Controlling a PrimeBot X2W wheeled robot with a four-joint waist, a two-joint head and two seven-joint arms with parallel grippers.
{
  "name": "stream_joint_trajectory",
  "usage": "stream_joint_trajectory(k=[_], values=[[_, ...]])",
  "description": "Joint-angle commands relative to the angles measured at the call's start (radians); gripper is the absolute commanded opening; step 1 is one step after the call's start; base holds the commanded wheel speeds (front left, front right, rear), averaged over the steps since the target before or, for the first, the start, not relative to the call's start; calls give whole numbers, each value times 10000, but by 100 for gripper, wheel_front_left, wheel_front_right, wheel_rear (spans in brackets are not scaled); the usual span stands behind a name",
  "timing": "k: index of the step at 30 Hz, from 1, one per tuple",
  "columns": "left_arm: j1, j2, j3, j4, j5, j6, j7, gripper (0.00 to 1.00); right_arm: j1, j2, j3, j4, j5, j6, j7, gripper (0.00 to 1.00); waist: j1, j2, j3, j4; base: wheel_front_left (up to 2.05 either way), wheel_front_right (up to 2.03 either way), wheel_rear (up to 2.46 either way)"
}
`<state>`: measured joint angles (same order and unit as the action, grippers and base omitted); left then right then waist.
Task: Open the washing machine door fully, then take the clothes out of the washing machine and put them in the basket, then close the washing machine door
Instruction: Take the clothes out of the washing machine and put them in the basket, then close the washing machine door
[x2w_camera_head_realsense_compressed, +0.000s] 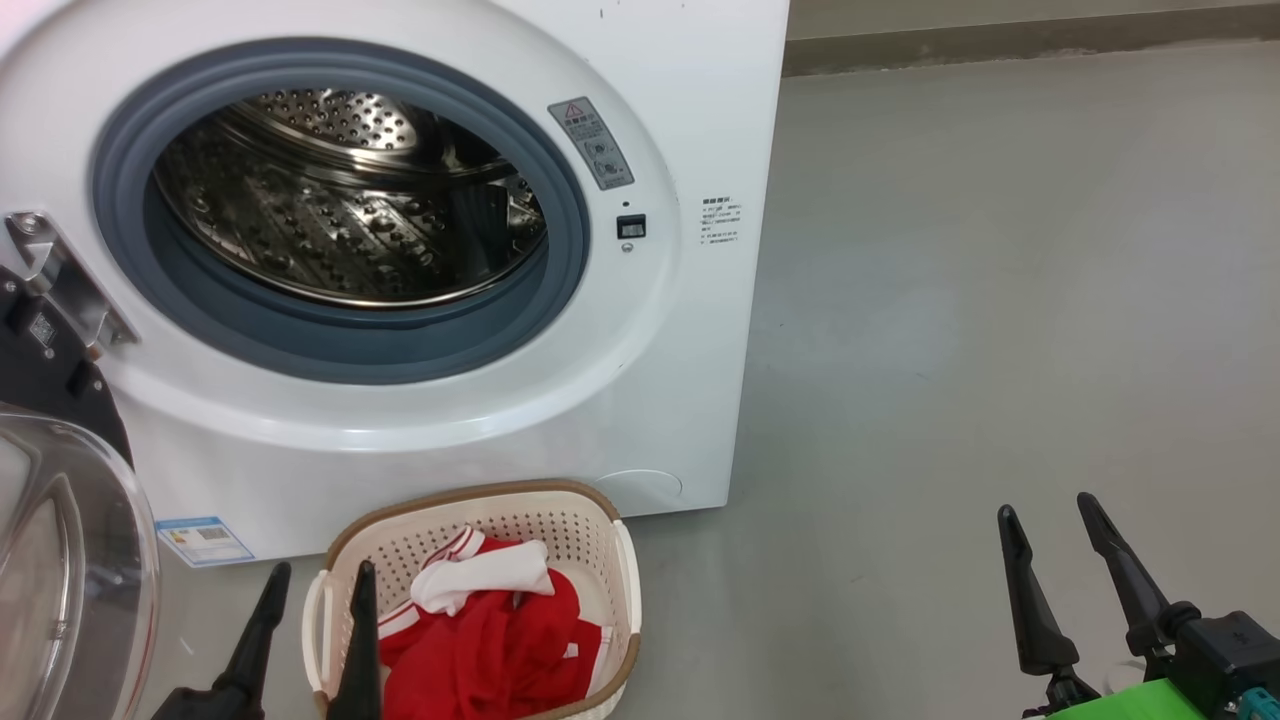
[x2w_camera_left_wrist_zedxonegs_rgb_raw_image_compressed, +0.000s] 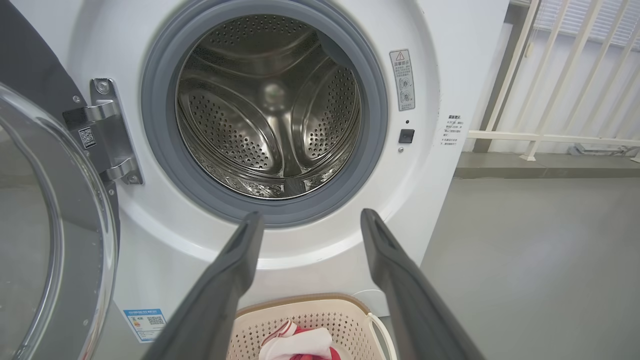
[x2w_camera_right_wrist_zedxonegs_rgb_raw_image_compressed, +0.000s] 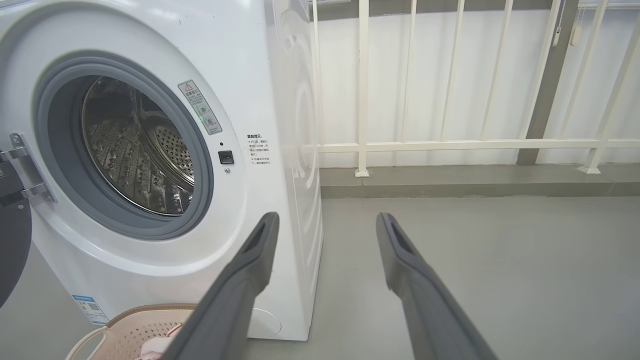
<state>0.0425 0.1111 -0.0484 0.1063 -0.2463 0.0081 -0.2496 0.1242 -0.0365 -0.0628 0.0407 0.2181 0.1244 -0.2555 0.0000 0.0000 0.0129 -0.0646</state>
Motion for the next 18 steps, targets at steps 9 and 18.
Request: stream_joint_trajectory(k=[9, 18], values=[[-149, 38, 447, -23, 205, -111, -122, 100, -91, -137, 139, -293, -113, 63, -63, 100, 0, 0, -44, -3, 0, 0, 0], [-157, 12, 442, 35, 262, -197, -122, 100, -101, -137, 205, -295, -98, 63, -63, 100, 0, 0, -28, -48, 0, 0, 0]])
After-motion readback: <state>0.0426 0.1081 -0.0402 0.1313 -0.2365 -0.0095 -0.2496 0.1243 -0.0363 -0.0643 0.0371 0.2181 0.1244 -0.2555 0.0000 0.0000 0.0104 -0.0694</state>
